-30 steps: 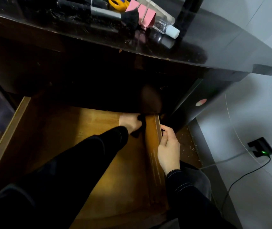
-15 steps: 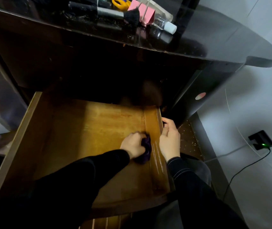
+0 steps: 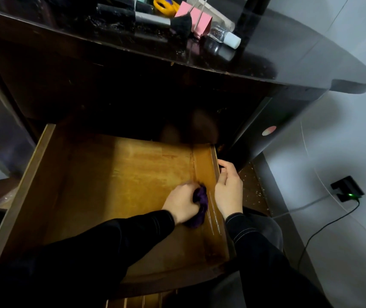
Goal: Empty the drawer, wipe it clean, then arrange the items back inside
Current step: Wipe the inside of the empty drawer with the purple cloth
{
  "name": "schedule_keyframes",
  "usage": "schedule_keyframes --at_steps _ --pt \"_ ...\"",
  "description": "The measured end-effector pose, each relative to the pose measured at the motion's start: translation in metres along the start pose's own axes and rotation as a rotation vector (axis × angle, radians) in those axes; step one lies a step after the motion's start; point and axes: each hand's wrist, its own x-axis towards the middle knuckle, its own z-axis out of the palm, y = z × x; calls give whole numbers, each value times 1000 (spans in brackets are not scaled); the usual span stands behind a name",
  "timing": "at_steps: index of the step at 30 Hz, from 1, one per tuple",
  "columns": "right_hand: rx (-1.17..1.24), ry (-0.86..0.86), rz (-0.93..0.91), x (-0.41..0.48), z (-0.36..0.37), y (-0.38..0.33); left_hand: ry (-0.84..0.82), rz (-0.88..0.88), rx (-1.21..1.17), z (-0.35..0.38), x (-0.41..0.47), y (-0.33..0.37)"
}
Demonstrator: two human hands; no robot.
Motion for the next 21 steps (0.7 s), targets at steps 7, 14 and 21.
schedule_keyframes --at_steps 7,14,21 --pt "0 -5 5 0 1 1 30 6 10 8 -5 -3" --pt "27 -11 36 2 2 3 121 91 -158 2 1 7" --pt "197 -79 147 -2 -4 -1 -25 2 -43 -4 -3 3"
